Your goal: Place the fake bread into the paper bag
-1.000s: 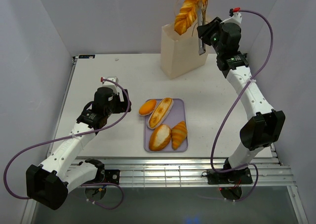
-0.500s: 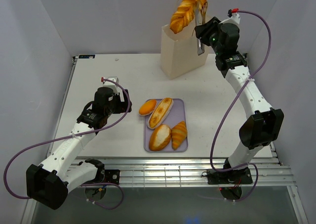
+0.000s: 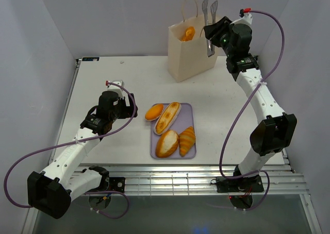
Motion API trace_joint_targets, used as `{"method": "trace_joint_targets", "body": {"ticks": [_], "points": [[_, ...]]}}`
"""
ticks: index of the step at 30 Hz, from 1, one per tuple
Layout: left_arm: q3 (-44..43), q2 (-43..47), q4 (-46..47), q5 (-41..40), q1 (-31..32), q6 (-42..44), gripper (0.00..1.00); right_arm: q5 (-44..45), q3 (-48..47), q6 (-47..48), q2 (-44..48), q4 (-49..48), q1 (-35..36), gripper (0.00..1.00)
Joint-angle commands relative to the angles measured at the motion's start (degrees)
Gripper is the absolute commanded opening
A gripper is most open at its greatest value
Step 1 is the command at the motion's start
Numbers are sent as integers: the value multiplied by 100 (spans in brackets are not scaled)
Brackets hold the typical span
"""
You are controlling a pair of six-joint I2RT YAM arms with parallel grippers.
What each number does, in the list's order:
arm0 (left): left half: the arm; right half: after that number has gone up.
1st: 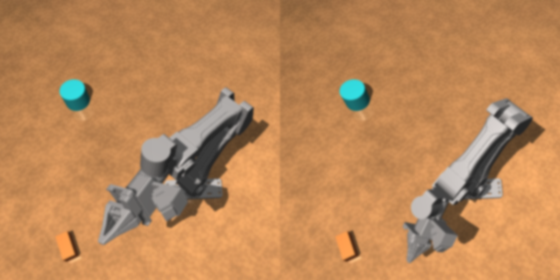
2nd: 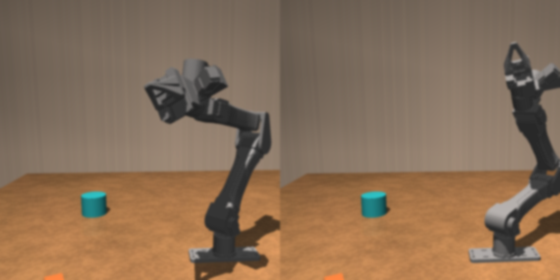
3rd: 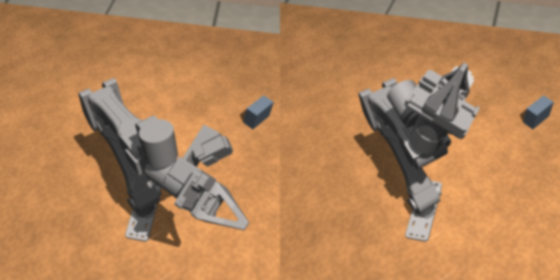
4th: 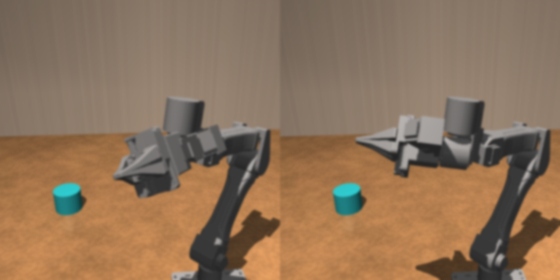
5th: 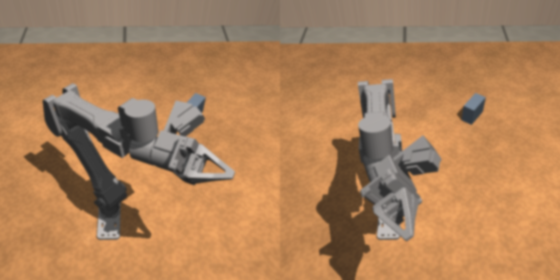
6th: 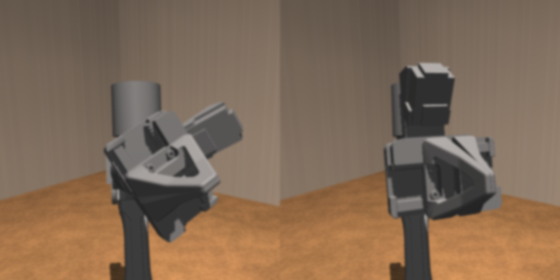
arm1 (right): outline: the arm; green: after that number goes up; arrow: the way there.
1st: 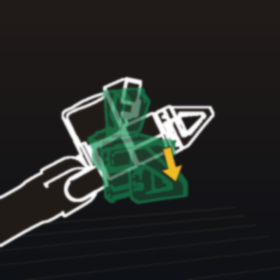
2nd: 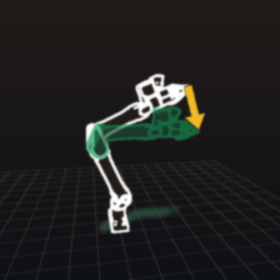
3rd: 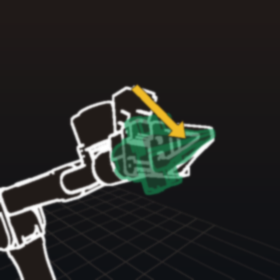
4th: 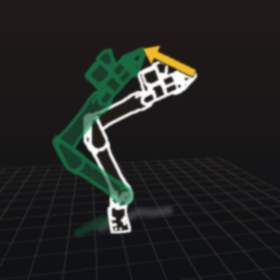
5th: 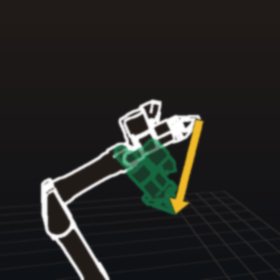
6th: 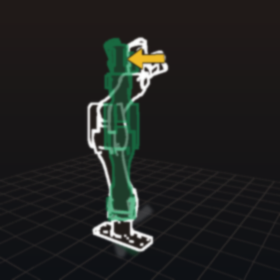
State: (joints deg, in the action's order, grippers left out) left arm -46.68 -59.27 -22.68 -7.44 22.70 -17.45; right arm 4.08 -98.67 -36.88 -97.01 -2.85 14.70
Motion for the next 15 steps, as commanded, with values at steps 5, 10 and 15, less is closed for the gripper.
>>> {"method": "trace_joint_targets", "body": {"ticks": [5, 10, 15], "points": [[-158, 73, 44, 41, 24, 14, 98, -56, -503, 76, 244, -146, -72, 51], [-158, 73, 44, 50, 24, 14, 98, -248, -486, 164, 516, -32, -125, 51], [-166, 55, 35, -46, 24, 23, 98, -723, -267, 234, 893, 65, -169, 50]]}}
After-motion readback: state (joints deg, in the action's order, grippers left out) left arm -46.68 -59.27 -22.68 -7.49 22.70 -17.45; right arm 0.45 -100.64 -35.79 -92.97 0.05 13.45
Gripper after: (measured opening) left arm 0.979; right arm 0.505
